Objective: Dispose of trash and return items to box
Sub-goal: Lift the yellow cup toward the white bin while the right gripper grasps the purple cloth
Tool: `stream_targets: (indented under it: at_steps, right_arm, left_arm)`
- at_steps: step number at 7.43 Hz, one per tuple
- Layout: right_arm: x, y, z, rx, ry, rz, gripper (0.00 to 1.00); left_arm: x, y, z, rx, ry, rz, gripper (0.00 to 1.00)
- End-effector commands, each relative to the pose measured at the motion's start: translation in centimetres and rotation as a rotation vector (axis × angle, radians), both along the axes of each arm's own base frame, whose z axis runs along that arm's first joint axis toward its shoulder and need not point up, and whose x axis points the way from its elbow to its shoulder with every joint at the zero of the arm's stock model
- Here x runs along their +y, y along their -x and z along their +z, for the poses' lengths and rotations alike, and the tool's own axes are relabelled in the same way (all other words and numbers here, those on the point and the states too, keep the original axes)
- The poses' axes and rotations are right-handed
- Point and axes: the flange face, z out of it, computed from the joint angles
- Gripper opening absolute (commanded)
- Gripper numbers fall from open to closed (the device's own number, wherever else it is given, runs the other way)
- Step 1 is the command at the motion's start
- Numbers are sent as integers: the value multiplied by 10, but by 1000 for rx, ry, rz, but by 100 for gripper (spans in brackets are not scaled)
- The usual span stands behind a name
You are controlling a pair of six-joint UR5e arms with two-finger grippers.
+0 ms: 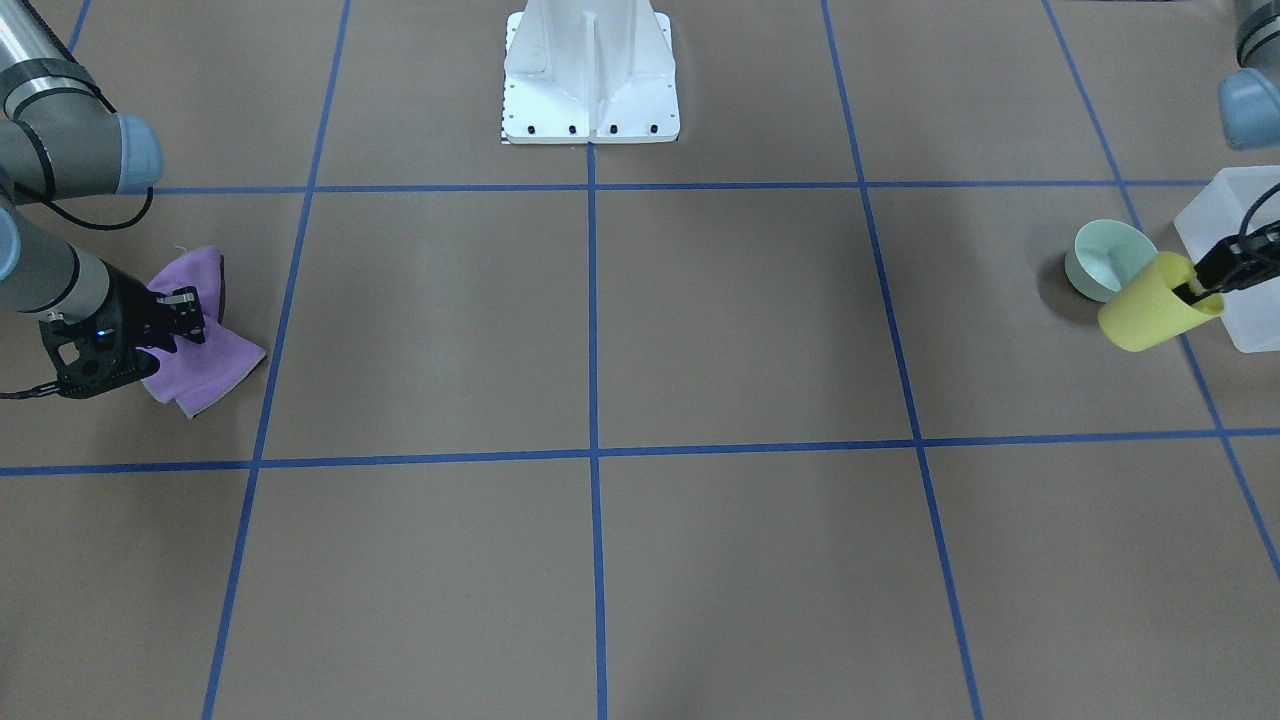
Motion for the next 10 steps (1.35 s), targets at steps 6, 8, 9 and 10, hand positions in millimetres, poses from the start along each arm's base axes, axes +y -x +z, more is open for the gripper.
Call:
stream_targets:
  at_steps: [6, 8, 9, 10]
  right_arm:
    - [3, -39, -70, -82, -4, 104, 0]
    - [9, -51, -100, -66, 20, 117, 0]
    - [12, -55, -107, -63, 21, 120, 0]
    - [10, -59, -108, -65, 19, 130, 0]
  left_arm:
    - [94, 111, 211, -301, -34, 157, 0]
    - [125, 106, 238, -300, 0, 169, 0]
    - [135, 103, 255, -297, 9, 173, 0]
    - [141, 100, 267, -297, 10, 174, 0]
